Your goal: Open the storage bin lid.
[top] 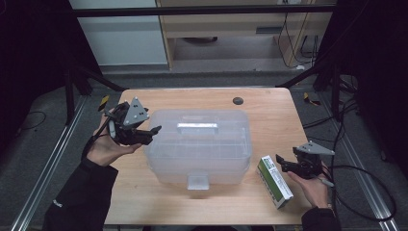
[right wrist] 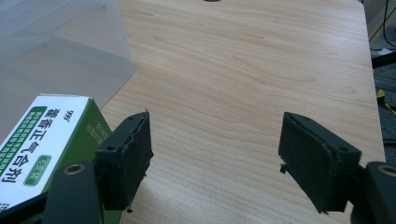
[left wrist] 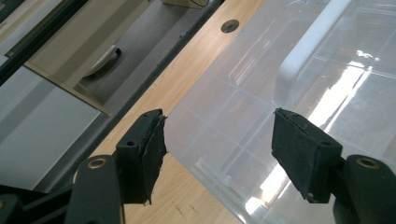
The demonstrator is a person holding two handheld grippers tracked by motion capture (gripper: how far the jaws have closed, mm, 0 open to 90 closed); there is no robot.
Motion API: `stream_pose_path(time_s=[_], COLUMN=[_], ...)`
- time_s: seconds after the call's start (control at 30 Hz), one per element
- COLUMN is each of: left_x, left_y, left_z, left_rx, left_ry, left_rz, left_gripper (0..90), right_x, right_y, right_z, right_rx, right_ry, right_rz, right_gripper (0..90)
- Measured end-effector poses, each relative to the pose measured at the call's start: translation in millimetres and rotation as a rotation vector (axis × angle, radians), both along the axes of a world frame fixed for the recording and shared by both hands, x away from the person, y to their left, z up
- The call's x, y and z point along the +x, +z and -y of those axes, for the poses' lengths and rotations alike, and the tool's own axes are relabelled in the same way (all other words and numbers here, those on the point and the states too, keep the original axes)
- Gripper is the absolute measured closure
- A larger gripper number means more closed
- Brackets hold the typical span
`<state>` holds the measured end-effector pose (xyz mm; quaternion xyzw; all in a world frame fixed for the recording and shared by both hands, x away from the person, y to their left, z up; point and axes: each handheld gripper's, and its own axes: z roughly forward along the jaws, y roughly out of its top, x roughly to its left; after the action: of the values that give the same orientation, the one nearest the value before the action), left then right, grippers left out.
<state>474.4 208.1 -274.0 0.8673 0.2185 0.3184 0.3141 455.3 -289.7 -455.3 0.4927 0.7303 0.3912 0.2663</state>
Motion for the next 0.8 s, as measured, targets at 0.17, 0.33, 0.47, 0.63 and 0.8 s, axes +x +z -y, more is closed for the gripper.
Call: stream_pose_path(time_s=[0.17,0.33,0.47,0.63,0.8], left_x=[-0.4,0.3,1.9,1.0,2.7], left_y=[0.0,-0.3,-1.0,-0.1,1.2], left_z=[5.4,9.0,14.7,22.6,30.8], left_rx=[0.021,0.03,0.042,0.061,0.079], left_ry=[-0.018,-0.031,-0.053,-0.079,-0.106], left_rz=[-0.009,-0.016,-0.015,-0.029,-0.032], left_gripper=[34.9,35.2,35.4,35.4,35.6], right_x=[0.1,0.2,0.3,0.4,0.5], right_y=[-0.4,-0.5,-0.6,-0.8,-1.0], right_z=[-0.1,-0.3,-0.1,-0.3,-0.4], right_rx=[0.001,0.001,0.002,0.002,0.003], right_ry=[0.0,0.001,0.001,0.003,0.006], right_rz=[-0.004,-0.006,-0.007,-0.011,-0.012], right_gripper=[25.8,25.8,25.8,25.8,25.8])
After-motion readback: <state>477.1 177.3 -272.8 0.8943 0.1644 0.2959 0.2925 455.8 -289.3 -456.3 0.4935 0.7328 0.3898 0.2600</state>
